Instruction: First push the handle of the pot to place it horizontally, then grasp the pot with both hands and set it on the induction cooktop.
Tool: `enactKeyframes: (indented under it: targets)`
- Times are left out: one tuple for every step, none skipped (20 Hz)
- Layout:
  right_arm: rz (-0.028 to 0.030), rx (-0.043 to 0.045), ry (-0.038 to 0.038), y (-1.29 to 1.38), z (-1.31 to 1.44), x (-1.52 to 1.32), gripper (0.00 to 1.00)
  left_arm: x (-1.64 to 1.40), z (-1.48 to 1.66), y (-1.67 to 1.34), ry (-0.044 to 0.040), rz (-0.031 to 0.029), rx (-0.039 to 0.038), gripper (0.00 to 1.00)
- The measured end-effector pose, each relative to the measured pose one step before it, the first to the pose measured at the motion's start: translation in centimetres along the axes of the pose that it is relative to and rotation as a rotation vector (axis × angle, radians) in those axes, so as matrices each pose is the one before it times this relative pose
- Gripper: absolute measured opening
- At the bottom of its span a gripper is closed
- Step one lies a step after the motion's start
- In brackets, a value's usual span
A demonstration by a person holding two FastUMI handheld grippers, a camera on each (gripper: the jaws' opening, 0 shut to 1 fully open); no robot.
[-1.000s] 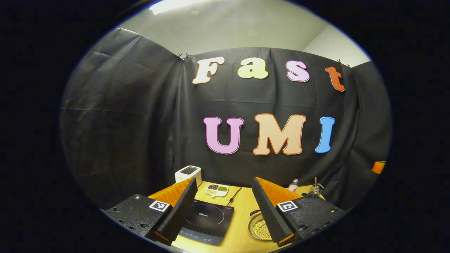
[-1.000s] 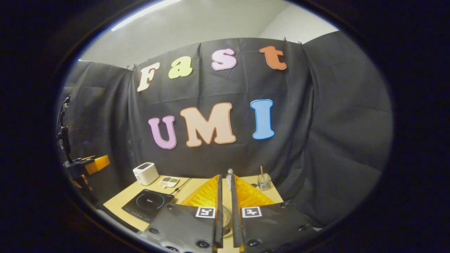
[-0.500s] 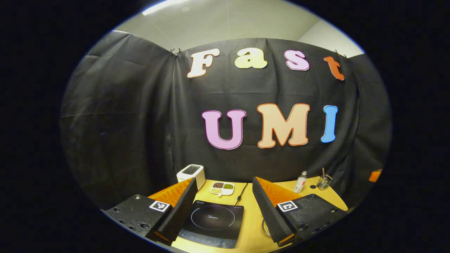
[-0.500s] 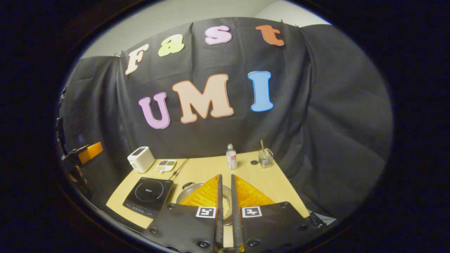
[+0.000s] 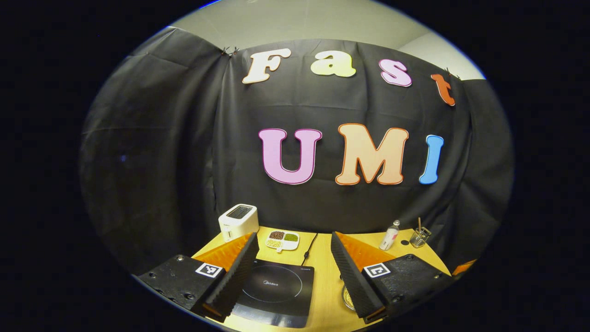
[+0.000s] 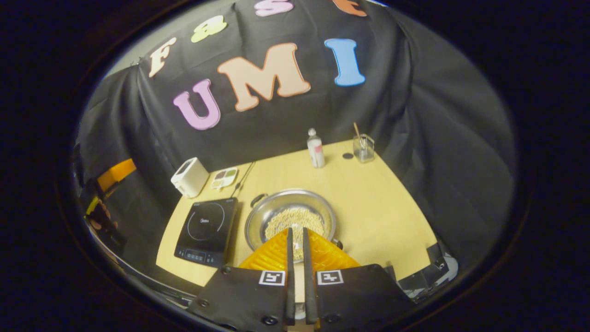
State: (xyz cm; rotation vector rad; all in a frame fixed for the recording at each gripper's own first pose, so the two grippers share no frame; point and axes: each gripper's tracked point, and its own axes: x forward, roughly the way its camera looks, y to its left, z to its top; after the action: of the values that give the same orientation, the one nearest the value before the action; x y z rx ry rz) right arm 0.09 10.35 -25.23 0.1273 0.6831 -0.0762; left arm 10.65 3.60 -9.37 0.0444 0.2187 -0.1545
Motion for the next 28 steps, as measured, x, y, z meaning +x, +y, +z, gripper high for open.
enactKeyframes:
  targets:
    - [-0.01013, 0.00708, 0.04017, -0.182, -1.334, 0.524, 0.11, 0.323, -0.299, 0.134, 0.00484, -0.00378, -0.00171, 0.92]
    - [-0.00888, 0.00995, 0.03998, -0.068, -1.159, 0.450, 0.11, 0.244, -0.296, 0.062, 0.00605, -0.00491, -0.00221, 0.92]
    - [-0.00460, 0.01465, 0.03952, 0.022, -1.360, 0.308, 0.11, 0.242, -0.298, 0.160, 0.00679, -0.00520, -0.00327, 0.96]
    - [0.00785, 0.01726, 0.04560, 0.320, -1.123, 0.539, 0.11, 0.350, -0.358, 0.141, 0.00619, -0.00672, -0.00267, 0.96]
    - [0.01106, 0.02487, 0.04578, 0.348, -1.125, 0.771, 0.11, 0.338, -0.339, 0.157, 0.00704, -0.00662, -0.00133, 0.96]
    - [0.00792, 0.02849, 0.03849, 0.268, -0.888, 0.612, 0.11, 0.225, -0.333, 0.175, 0.00785, -0.00710, -0.00065, 0.95]
    - [0.00631, 0.02691, 0.03459, 0.162, -0.967, 0.755, 0.11, 0.149, -0.537, 0.246, 0.00859, -0.00496, 0.00029, 0.96]
    - [-0.00229, 0.02016, 0.02889, 0.135, -0.751, 0.624, 0.11, 0.094, -0.374, 0.253, 0.00779, -0.00478, 0.00002, 0.96]
    - [-0.01161, 0.01034, 0.02690, -0.261, -0.896, 0.720, 0.11, 0.175, -0.343, 0.176, 0.00832, -0.00480, -0.00041, 0.96]
    - [-0.01670, 0.00282, 0.02274, -0.257, -0.671, 0.634, 0.11, 0.212, -0.368, 0.175, 0.00902, -0.00683, -0.00217, 0.92]
    - [-0.02008, 0.00156, 0.02184, -0.063, -0.734, 0.876, 0.11, 0.152, -0.210, 0.098, 0.00648, -0.00872, -0.00174, 0.92]
    - [-0.01675, 0.00219, 0.02296, -0.203, -0.515, 0.666, 0.11, 0.186, -0.206, 0.133, 0.00611, -0.00765, 0.00070, 0.92]
    - [-0.01338, 0.00496, 0.01821, -0.033, -0.570, 0.548, 0.11, 0.143, -0.355, 0.222, 0.00235, -0.00801, 0.00250, 0.92]
    - [-0.00976, 0.00814, 0.01641, -0.001, -0.321, 0.548, 0.11, 0.178, 0.030, 0.219, 0.00014, -0.00498, 0.00452, 0.96]
    - [-0.00626, 0.01205, 0.01189, 0.015, -0.135, 0.551, 0.11, 0.145, -0.083, 0.244, 0.00017, -0.00104, 0.00644, 0.96]
    - [-0.00480, 0.01526, 0.01127, -0.017, -0.117, 0.434, 0.11, 0.021, -0.140, 0.297, 0.00002, -0.00023, 0.00736, 0.96]
    - [-0.00257, 0.01775, 0.01088, -0.007, -0.177, 0.447, 0.11, -0.031, 0.029, 0.113, -0.00617, -0.00314, 0.00398, 0.96]
    - [-0.00455, 0.02032, 0.01521, -0.131, 0.020, 0.564, 0.11, -0.035, 0.123, -0.040, -0.00418, -0.00770, 0.00018, 0.96]
    - [-0.00041, 0.02235, 0.01967, -0.056, -0.200, 0.449, 0.11, -0.010, -0.120, -0.245, -0.00417, -0.00917, 0.00053, 0.96]
    - [0.00665, 0.02007, 0.01545, 0.024, 0.037, 0.380, 0.11, -0.098, -0.072, -0.053, -0.00430, -0.00446, 0.00424, 0.96]
    - [0.01051, 0.01113, 0.01199, 0.064, -0.076, 0.426, 0.12, -0.133, -0.187, 0.082, 0.00008, -0.00082, 0.00947, 0.96]
    - [0.00705, 0.00341, 0.01150, -0.064, 0.162, 0.466, 0.11, -0.127, -0.216, 0.030, 0.00357, 0.00306, 0.01084, 0.96]
    - [-0.00171, -0.00365, 0.00801, -0.290, 0.033, 0.494, 0.11, -0.193, -0.297, -0.136, 0.00410, 0.00111, 0.00884, 0.96]
    - [-0.01133, -0.00706, 0.00525, -0.432, 0.236, 0.496, 0.11, -0.172, -0.215, -0.224, -0.00128, 0.00071, 0.00434, 0.96]
    - [-0.01108, -0.00761, 0.00623, -0.409, 0.125, 0.491, 0.11, -0.226, -0.153, -0.218, 0.00083, 0.00023, 0.00026, 0.92]
    - [-0.01094, -0.00397, 0.00937, -0.404, 0.215, 0.386, 0.11, -0.322, -0.089, -0.189, -0.00332, -0.00105, -0.00414, 0.96]
    - [-0.00576, 0.00045, 0.01005, -0.328, 0.142, 0.388, 0.11, -0.223, 0.003, -0.149, -0.00241, 0.00281, -0.00614, 0.96]
    - [0.00083, 0.00208, 0.01047, -0.202, 0.192, 0.362, 0.11, -0.095, -0.108, -0.148, 0.00169, 0.00551, -0.00580, 0.92]
